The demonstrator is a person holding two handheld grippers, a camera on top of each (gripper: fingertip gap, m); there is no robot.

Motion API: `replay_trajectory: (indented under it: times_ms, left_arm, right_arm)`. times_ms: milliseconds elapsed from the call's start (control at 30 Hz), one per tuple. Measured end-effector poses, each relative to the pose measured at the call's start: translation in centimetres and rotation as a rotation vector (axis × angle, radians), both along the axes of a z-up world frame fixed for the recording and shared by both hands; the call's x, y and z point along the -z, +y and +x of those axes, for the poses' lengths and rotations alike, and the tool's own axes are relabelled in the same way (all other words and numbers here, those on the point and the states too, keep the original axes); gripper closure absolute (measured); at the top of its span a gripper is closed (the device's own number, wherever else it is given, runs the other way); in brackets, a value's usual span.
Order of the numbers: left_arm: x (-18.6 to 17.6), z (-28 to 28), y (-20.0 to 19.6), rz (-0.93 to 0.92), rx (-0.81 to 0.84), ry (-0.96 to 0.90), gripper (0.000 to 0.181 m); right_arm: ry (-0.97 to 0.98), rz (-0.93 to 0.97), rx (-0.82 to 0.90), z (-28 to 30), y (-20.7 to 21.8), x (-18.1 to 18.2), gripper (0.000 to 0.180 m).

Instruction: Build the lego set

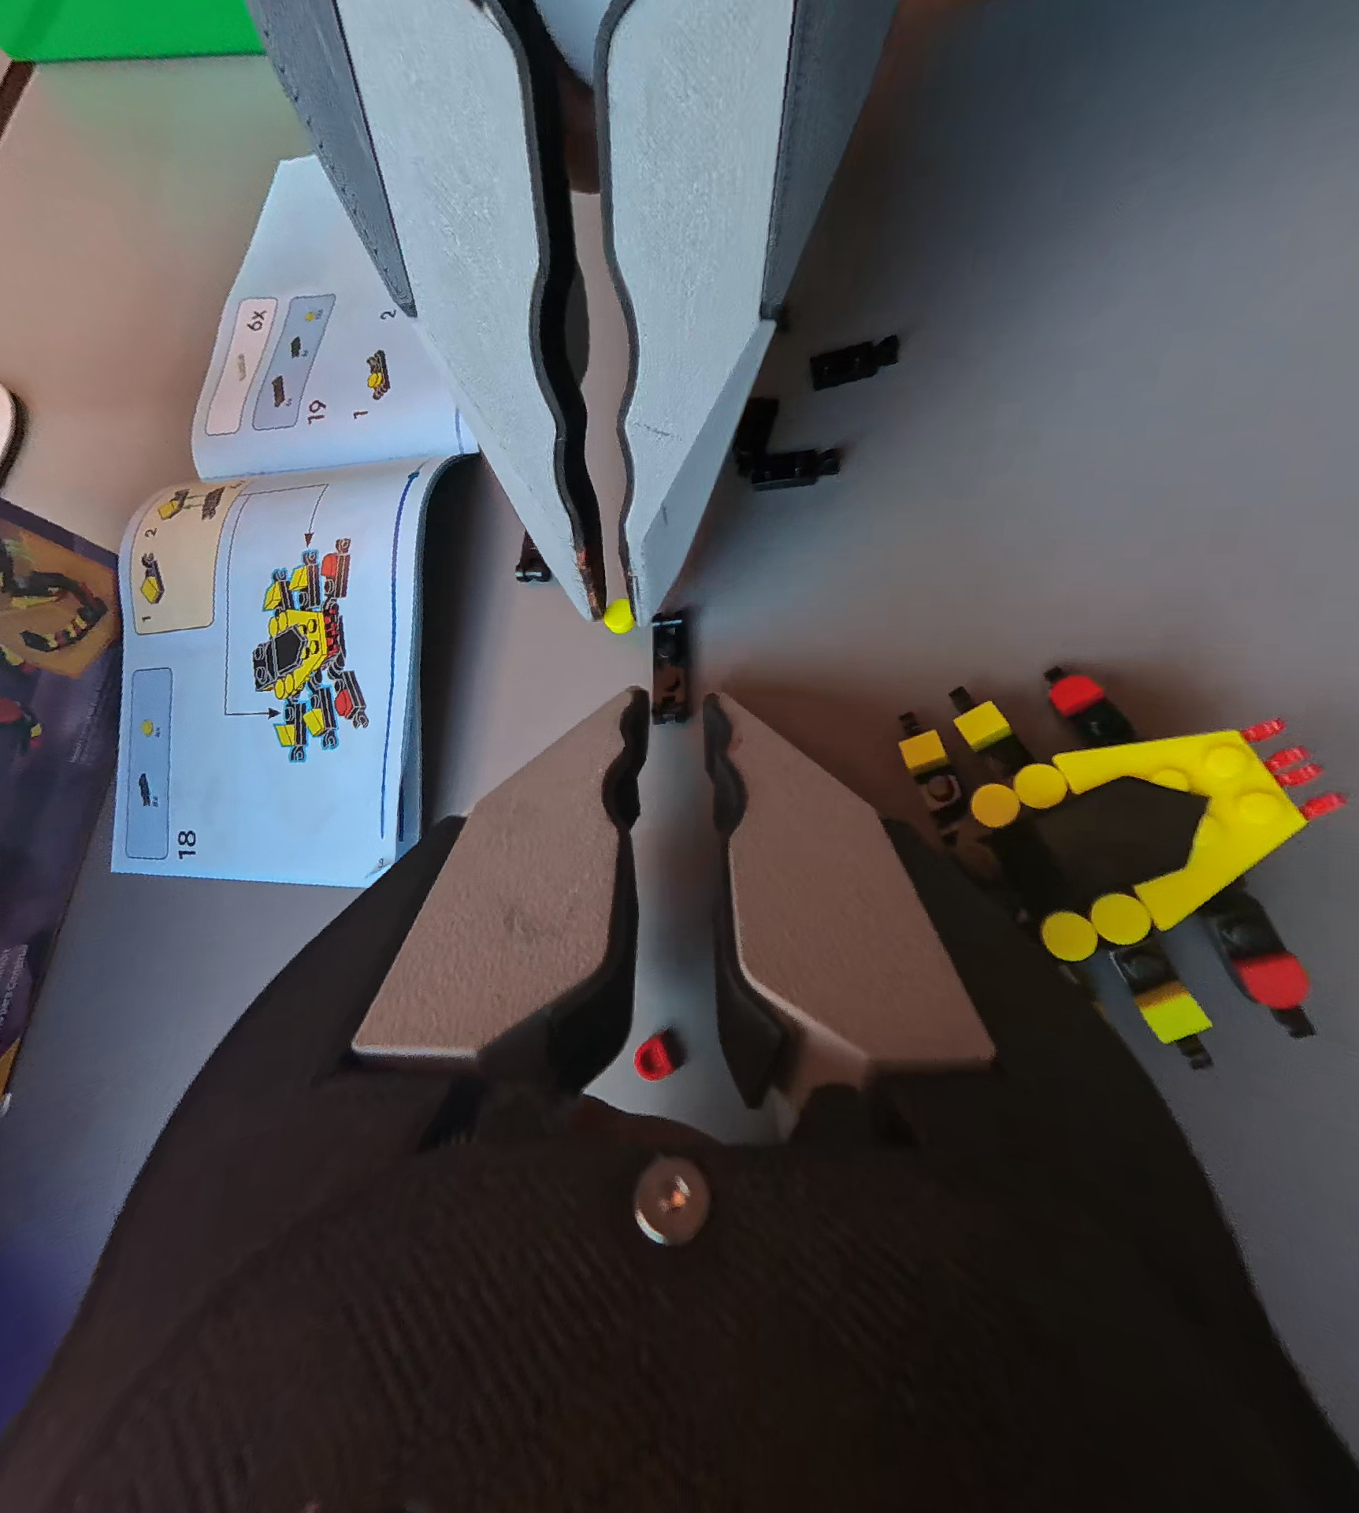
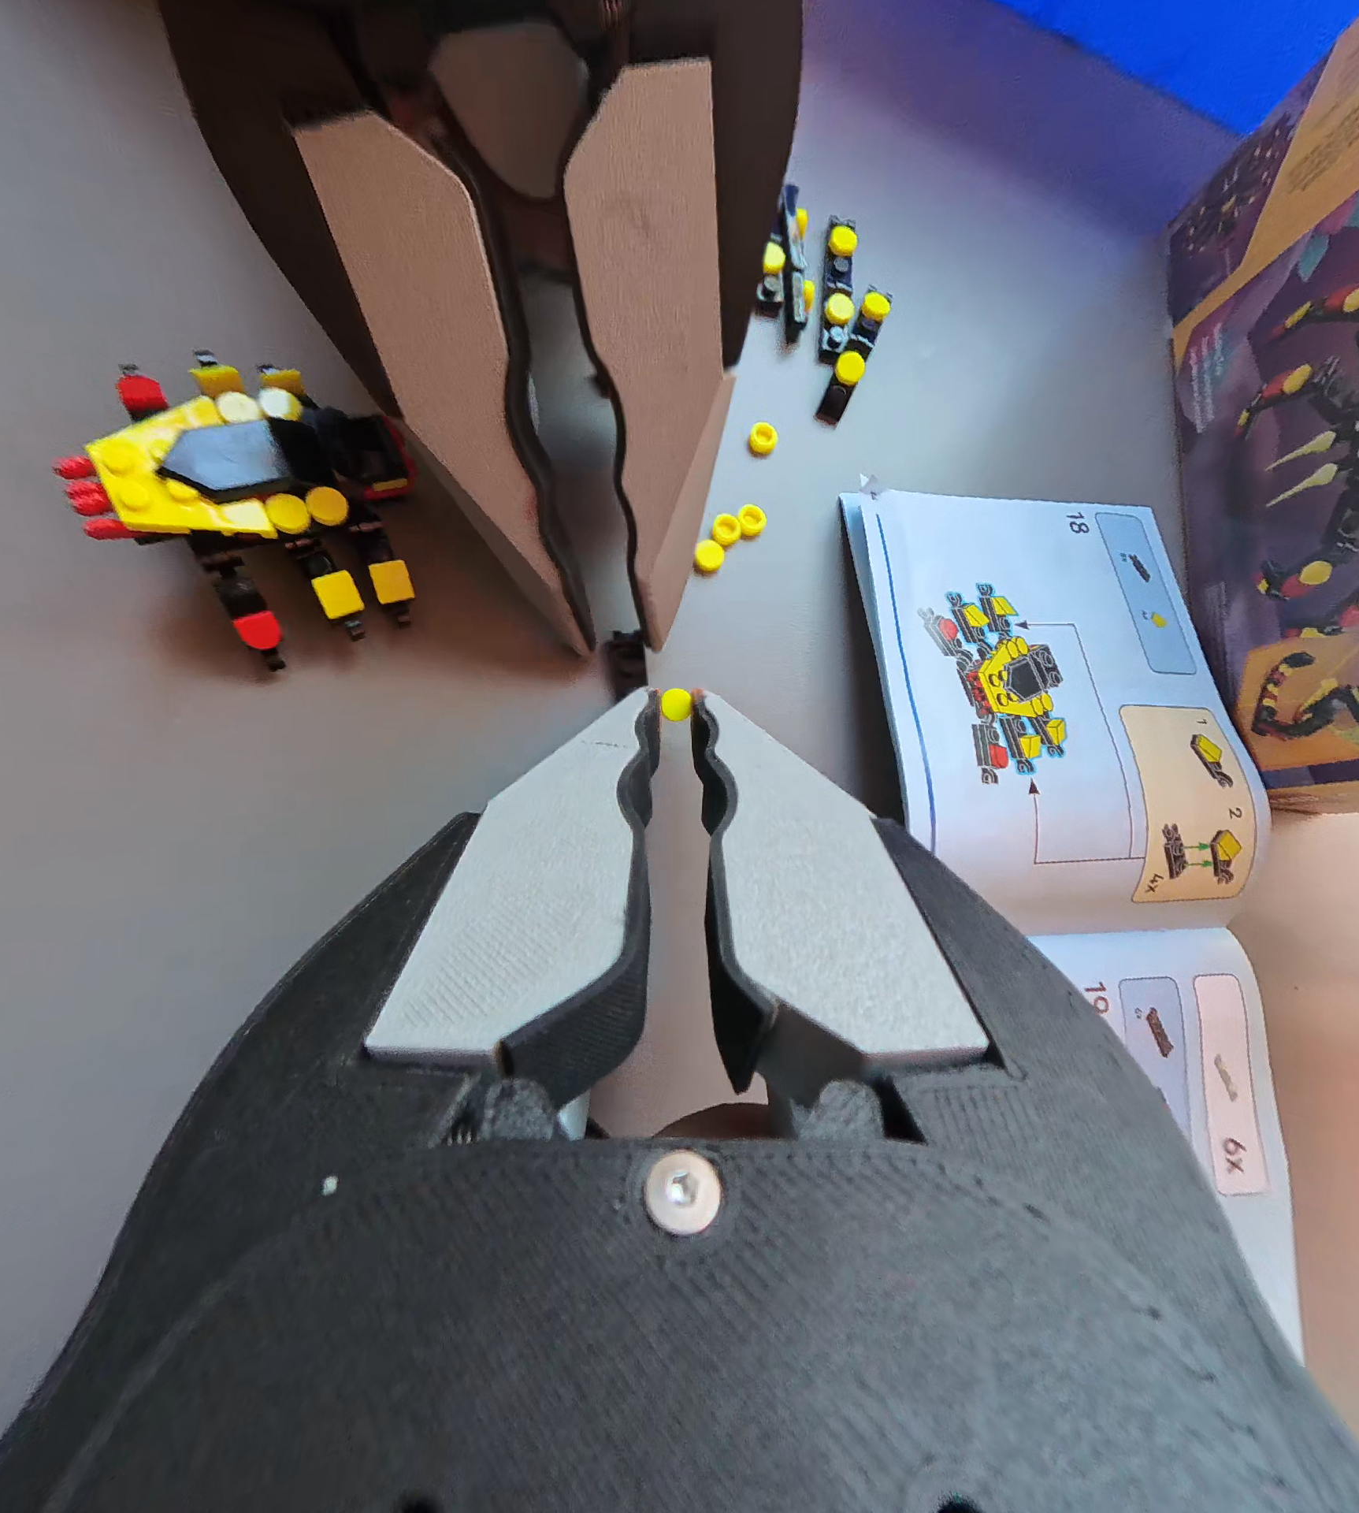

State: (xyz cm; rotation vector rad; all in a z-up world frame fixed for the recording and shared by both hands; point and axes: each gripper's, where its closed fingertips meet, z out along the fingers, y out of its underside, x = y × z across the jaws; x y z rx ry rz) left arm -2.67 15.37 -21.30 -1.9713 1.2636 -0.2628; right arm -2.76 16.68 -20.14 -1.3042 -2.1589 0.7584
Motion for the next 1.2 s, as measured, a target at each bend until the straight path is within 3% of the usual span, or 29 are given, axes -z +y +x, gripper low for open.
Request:
replay_trajectory:
  times_ms: [333, 433, 1200]
  left_arm:
    - [0.0, -0.3, 0.0, -0.031, -0.013, -0.021, 0.167]
    - [0.1, -0.1, 0.0, -0.036, -0.009, -0.033, 0.174]
    - [0.1, -0.1, 0.0, -0.050, -0.011, -0.047, 0.175]
  right_arm:
    - [-0.016, -0.020, -0.028, -0.4, -1.4, 0.2, 0.176]
    - [-0.020, -0.017, -0.026, -0.5, -1.5, 0.3, 0.176]
    - [-0.027, 0.123, -0.068, -0.5, -1.3, 1.0, 0.175]
